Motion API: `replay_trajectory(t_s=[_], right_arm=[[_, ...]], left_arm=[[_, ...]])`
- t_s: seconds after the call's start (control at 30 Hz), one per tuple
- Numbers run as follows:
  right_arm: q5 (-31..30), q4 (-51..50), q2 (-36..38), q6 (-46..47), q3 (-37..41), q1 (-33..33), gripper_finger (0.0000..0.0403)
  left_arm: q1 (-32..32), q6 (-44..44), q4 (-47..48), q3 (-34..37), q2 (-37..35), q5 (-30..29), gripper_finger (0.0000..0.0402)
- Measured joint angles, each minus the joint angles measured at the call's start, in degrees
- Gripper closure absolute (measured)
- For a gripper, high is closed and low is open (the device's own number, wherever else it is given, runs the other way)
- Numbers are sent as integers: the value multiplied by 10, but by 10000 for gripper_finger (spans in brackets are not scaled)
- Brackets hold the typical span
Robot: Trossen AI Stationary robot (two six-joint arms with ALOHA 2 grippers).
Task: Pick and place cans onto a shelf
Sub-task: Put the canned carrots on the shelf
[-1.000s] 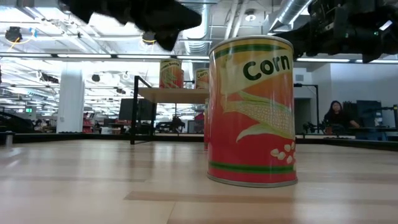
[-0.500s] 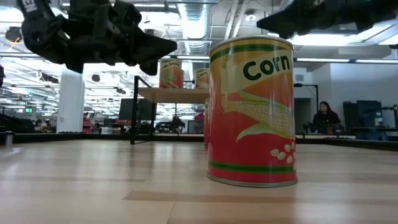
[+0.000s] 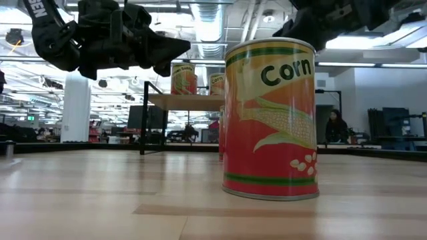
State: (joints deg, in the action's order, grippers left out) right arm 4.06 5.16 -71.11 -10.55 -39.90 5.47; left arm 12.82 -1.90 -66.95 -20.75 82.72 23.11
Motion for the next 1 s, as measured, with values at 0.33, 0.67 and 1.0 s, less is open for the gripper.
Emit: replay_trajectory(t_s=[0.33,0.67,1.0], right_arm=[[-46,6,-14,62,0,-8,327],[-84,-15,-13,91,-2,24,237],[-87,-120,-13,115,-33,62,185]], left_arm=[[1,-5,6,0,0,-6,401],[1,-9,3,0,0,-29,401],[1,-20,3,0,0,-44,401]])
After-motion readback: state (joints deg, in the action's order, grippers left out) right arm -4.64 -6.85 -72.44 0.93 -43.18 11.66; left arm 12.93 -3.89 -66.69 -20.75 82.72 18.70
